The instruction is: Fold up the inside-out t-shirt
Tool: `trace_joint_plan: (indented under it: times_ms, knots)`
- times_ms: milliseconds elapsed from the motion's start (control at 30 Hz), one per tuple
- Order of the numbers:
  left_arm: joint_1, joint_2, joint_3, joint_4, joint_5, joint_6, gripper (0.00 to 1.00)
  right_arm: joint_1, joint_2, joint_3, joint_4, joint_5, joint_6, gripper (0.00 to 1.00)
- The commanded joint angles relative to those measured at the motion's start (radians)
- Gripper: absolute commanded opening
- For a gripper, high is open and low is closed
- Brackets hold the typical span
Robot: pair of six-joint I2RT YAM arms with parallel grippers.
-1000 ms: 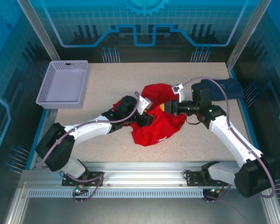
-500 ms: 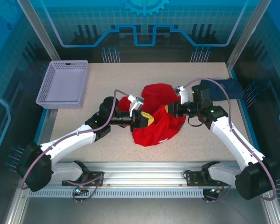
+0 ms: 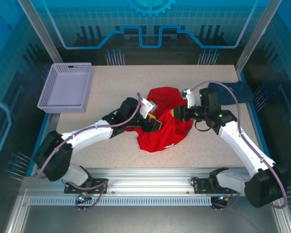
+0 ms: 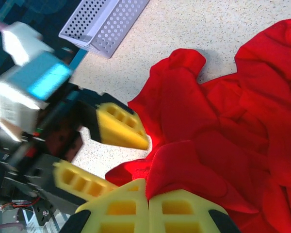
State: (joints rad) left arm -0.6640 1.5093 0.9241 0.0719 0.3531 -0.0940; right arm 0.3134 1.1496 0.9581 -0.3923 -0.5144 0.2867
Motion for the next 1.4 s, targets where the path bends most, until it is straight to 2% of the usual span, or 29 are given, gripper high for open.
trace_joint_plan:
  times_ms: [0, 33, 100, 167, 233, 333, 433, 500, 767, 833, 900, 967, 1133, 1367]
  knots:
    - [-0.006, 0.06, 0.069, -0.018, 0.011, 0.01, 0.32, 0.004, -0.008, 0.018, 0.01, -0.035, -0.003, 0.0]
    - [-0.004, 0.058, 0.071, -0.003, 0.037, -0.008, 0.21, 0.003, -0.011, 0.02, 0.001, -0.031, -0.013, 0.0]
    - [0.004, 0.024, 0.039, 0.074, 0.127, -0.047, 0.08, 0.001, -0.021, 0.027, -0.041, 0.001, -0.042, 0.0]
    - [0.022, -0.04, -0.024, 0.188, 0.243, -0.105, 0.02, -0.004, -0.036, 0.024, -0.062, 0.041, -0.05, 0.0]
    - [0.046, -0.106, -0.097, 0.336, 0.381, -0.194, 0.0, -0.017, -0.048, 0.015, -0.061, 0.045, -0.041, 0.0]
    - [0.063, -0.158, -0.162, 0.498, 0.519, -0.302, 0.0, -0.02, -0.045, 0.011, -0.028, -0.007, -0.025, 0.0]
    - [0.068, -0.184, -0.181, 0.532, 0.587, -0.355, 0.0, -0.022, -0.032, 0.018, -0.009, -0.048, -0.021, 0.0]
    - [0.073, -0.205, -0.199, 0.549, 0.593, -0.368, 0.0, -0.022, -0.024, 0.029, -0.022, -0.043, -0.029, 0.0]
    - [0.148, -0.3, -0.283, 0.609, 0.507, -0.399, 0.0, -0.046, -0.005, 0.044, -0.077, -0.02, -0.03, 0.0]
    - [0.155, -0.318, -0.283, 0.509, 0.405, -0.341, 0.0, -0.045, -0.001, 0.033, -0.043, -0.082, -0.023, 0.0]
    - [0.153, -0.33, -0.261, 0.331, 0.237, -0.256, 0.03, -0.045, -0.002, 0.021, 0.014, -0.173, -0.004, 0.0]
    - [0.154, -0.337, -0.265, 0.249, 0.099, -0.217, 0.03, -0.04, -0.001, 0.016, 0.057, -0.236, 0.013, 0.0]
    - [0.153, -0.337, -0.28, 0.181, -0.062, -0.181, 0.07, -0.011, 0.031, 0.012, 0.152, -0.322, 0.063, 0.0]
    - [0.149, -0.391, -0.323, 0.156, -0.084, -0.148, 0.3, 0.038, 0.072, 0.012, 0.211, -0.311, 0.097, 0.0]
